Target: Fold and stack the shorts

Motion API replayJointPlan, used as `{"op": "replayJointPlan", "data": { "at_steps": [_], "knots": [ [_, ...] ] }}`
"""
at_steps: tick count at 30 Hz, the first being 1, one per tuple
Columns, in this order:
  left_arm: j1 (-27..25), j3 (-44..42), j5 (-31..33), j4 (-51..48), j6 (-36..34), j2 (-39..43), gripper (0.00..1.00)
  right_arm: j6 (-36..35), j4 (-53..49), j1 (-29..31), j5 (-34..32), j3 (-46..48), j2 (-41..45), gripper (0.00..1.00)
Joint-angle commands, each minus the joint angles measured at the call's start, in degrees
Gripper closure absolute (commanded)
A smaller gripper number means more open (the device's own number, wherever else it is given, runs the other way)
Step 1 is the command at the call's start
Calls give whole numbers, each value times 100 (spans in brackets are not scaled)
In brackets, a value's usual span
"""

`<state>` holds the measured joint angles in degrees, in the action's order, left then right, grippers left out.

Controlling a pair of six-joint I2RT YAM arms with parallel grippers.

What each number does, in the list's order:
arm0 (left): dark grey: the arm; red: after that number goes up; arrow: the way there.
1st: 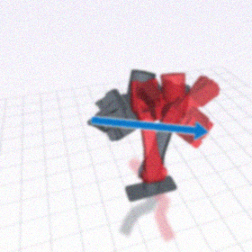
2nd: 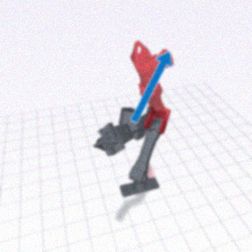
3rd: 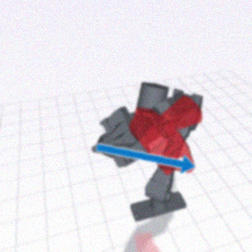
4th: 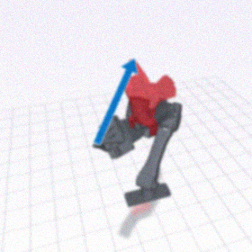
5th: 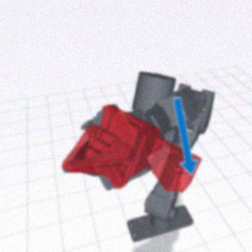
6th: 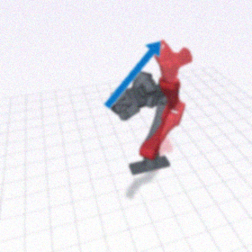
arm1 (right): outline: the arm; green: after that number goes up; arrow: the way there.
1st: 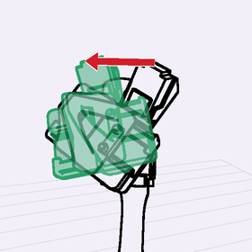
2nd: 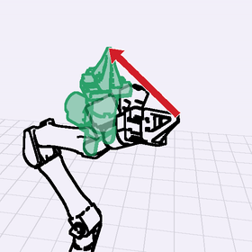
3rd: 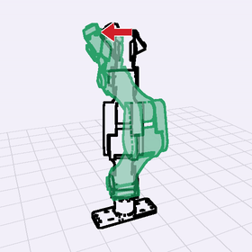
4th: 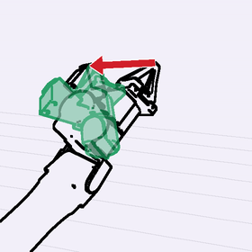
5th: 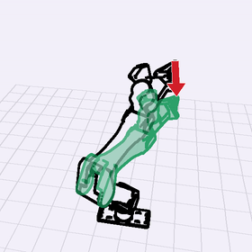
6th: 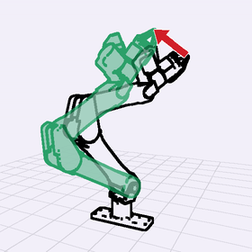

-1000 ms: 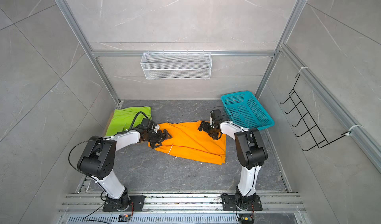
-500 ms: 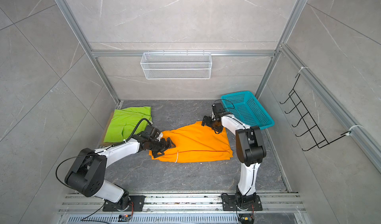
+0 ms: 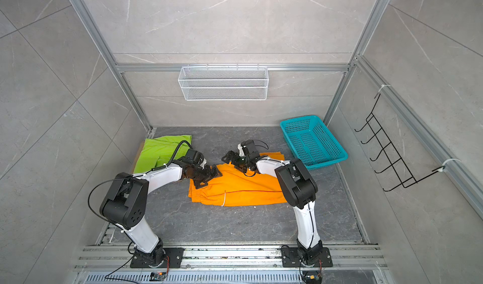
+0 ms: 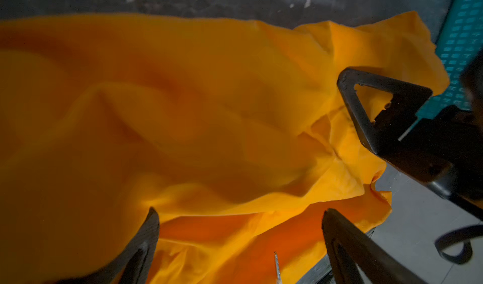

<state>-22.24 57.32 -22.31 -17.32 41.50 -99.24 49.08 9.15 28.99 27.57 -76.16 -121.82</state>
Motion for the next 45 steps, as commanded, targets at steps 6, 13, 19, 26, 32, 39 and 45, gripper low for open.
{"op": "replayJointPlan", "data": {
  "at_steps": [6, 13, 19, 26, 32, 39, 45],
  "knots": [
    [383, -965, 47, -96, -439, 423, 0, -462, 355, -578, -94, 53, -596, 1],
    [352, -1402, -212, 24, -340, 922, 0, -986, -336, -1096, 11, -256, -604, 0],
    [373, 30, 987, -1507, -1355, 1451, 0, -1087, -873, -942, 310, -334, 444, 0],
    [746, 633, 1592, -2618, -2069, 1215, 0, -1736, -2370, -891, -137, -107, 1724, 0],
    [1167, 485, 1439, -2835, -2278, 1116, 1, -2059, -2785, -941, -437, 668, 2222, 0],
    [1218, 494, 1088, -2968, -2576, 625, 4, -2000, -2503, -966, -355, 1442, 2334, 0],
    [1214, 440, 970, -2931, -2670, 200, 5, -1934, -2297, -981, -296, 1806, 2381, 0]
  ]
}}
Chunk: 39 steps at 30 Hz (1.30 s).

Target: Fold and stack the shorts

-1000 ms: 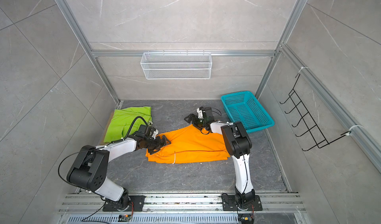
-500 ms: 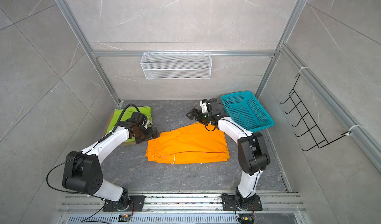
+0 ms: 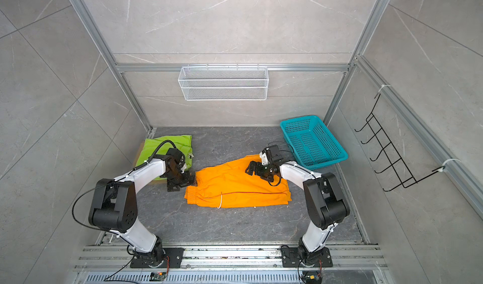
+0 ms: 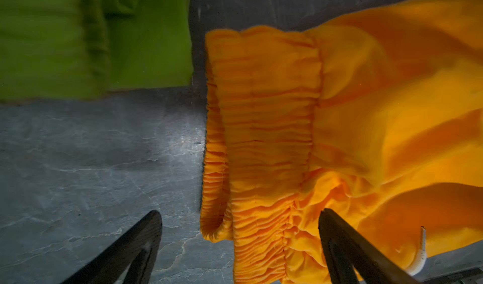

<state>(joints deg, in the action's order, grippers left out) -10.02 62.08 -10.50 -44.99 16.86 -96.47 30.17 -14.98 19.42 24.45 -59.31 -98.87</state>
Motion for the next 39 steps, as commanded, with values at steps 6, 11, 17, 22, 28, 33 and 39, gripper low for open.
{"op": "replayJointPlan", "data": {
  "at_steps": [6, 11, 17, 22, 28, 33, 39],
  "knots": [
    [-60, -76, -470, -100, -153, -509, 8, 14, 233, -112, 55, 312, 101, 0],
    [-238, -92, -448, -115, -140, -782, 32, 103, 364, -175, 95, 378, 25, 0],
    [-465, -26, -546, -100, -62, -774, 83, 139, 321, -293, 52, 182, -409, 0],
    [-498, 294, -767, -236, 63, -513, 100, 134, 270, -392, 38, 3, -766, 0],
    [-663, 1555, -720, -1058, -2, -405, 100, -79, -53, -409, -274, -426, -1086, 0],
    [-962, 2819, -453, -1754, -75, -687, 100, -231, -425, -421, -438, -990, -1048, 0],
    [-1150, 3581, -187, -2263, -148, -985, 100, 509, -456, -314, -478, -811, 145, 0]
  ]
}}
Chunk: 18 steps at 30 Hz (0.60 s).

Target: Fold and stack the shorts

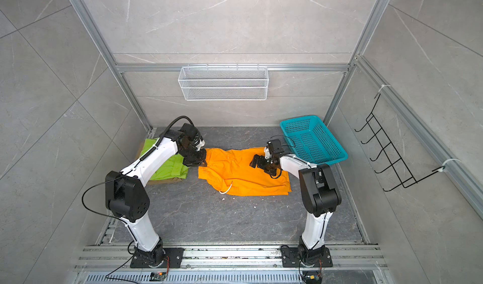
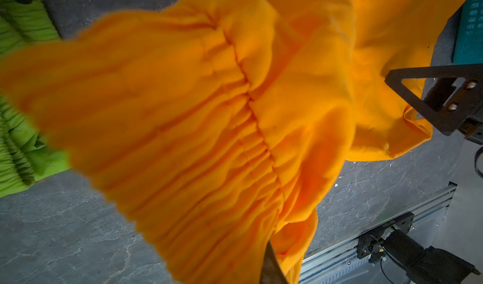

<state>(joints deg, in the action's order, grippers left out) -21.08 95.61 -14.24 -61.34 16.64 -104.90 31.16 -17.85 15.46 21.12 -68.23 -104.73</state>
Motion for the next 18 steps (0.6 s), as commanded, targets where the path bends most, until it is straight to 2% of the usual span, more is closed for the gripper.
{"op": "replayJointPlan", "data": {
  "at_steps": [1, 4, 9, 16, 18],
  "knots": [
    [-54, 307, 223, -666, -121, -144, 100, 707, 19, 169, -176, 299, 945, 0],
    [-63, 487, 319, -720, -128, -148, 100, 1521, 749, 640, -281, 945, 1281, 0],
    [-63, 643, 512, -871, -187, -201, 100, 2583, 2150, 1403, -455, 1766, 1208, 0],
    [-22, 355, 554, -716, -170, -7, 100, 3187, 3129, 1980, -491, 2304, 607, 0],
    [26, 213, 538, -639, -163, 42, 100, 3177, 3140, 2141, -572, 2398, 534, 0]
  ]
}}
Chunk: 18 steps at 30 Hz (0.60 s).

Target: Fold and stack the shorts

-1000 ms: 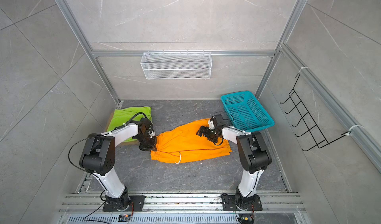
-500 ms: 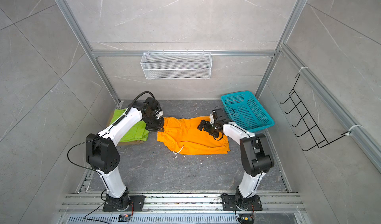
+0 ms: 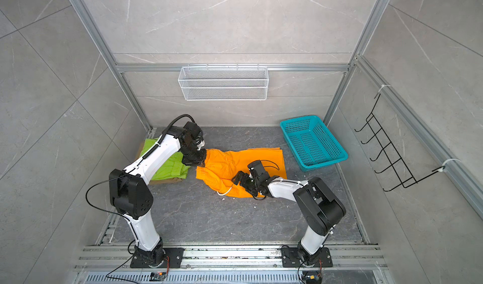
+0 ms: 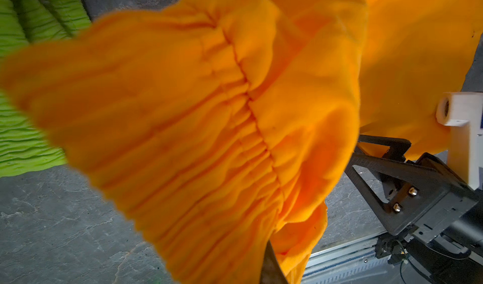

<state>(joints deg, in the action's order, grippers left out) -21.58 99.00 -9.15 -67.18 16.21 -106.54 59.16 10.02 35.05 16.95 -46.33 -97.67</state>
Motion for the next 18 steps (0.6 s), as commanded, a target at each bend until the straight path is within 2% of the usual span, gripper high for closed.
{"op": "replayJointPlan", "data": {
  "at_steps": [1, 5, 8, 11, 14, 18],
  "knots": [
    [123, -191, 34, -12, -104, 235, 100, 299, 220, 272, -270, 240, -203, 0],
    [326, -349, 27, 73, -91, 399, 100, 149, -75, 242, -418, 332, -130, 0],
    [409, -314, 57, 18, -123, 465, 100, -321, -842, 224, -631, -308, 221, 0],
    [409, -272, 25, -2, -126, 503, 100, -428, -1328, 221, -772, -1024, 402, 0],
    [409, -306, -26, 22, -81, 520, 100, -151, -1223, 284, -667, -1310, 407, 0],
    [409, -394, -26, 108, -65, 520, 100, 162, -735, 434, -594, -1069, 157, 0]
  ]
}}
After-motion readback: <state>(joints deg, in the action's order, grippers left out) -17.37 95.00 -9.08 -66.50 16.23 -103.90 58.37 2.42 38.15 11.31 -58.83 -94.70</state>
